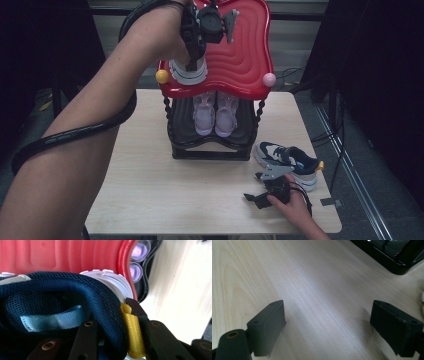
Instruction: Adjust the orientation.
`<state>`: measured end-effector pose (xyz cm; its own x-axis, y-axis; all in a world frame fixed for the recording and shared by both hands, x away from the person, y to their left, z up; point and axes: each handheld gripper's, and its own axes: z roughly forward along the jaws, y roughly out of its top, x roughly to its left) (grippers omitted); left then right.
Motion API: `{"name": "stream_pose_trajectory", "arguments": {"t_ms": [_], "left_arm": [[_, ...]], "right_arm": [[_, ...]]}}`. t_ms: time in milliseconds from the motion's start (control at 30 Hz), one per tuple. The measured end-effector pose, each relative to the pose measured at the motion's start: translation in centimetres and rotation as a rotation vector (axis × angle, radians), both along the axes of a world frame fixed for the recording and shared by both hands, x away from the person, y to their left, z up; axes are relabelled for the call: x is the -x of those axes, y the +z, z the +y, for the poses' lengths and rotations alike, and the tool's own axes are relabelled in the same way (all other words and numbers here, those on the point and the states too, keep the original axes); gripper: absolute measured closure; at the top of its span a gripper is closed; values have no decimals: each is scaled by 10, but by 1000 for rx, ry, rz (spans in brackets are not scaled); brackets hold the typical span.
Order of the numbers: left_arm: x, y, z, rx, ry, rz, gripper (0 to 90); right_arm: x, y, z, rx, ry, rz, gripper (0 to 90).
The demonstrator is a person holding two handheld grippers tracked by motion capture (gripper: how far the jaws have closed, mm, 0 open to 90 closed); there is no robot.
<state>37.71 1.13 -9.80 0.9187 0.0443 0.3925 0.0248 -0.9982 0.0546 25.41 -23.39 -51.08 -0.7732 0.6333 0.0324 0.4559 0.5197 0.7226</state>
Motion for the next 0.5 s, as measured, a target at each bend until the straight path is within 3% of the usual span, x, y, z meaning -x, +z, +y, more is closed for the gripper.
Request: {"name": "stream_pose_trajectory", "arguments": {"t_ms": [233,500], "left_arm": [[-11,-4,-14,-22,-50,7,723],[-21,-5,-20,-34,-74,-9,721]], "right_arm": [[0,0,0,0,0,0,121],[0,0,0,0,0,0,121]]}}
